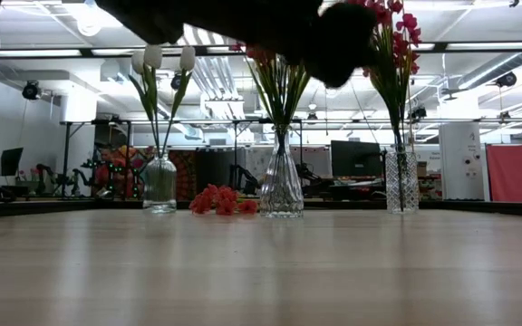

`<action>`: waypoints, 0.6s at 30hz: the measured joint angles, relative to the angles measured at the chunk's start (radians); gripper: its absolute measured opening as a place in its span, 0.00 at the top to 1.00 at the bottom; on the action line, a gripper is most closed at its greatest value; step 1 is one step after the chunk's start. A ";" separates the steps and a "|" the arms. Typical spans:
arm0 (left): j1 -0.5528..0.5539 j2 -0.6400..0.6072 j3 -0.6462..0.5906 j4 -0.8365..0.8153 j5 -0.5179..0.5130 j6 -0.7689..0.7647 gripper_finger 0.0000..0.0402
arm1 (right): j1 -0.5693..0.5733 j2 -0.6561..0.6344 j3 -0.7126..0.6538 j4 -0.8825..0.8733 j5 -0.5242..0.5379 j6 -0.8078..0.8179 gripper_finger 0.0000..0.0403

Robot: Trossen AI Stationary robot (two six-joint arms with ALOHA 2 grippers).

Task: Sort flowers into vase by color
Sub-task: Put the red flowers into the top right transparent vase

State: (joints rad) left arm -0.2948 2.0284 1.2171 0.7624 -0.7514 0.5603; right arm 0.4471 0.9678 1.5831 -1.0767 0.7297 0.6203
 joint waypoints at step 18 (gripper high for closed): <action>-0.059 -0.217 0.000 -0.217 0.170 -0.001 0.50 | 0.120 0.011 -0.536 -0.320 0.061 0.834 0.15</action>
State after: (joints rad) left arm -0.3540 1.8113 1.2171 0.5449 -0.5816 0.5591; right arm 0.5668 0.9793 1.0468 -1.3966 0.7902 1.4541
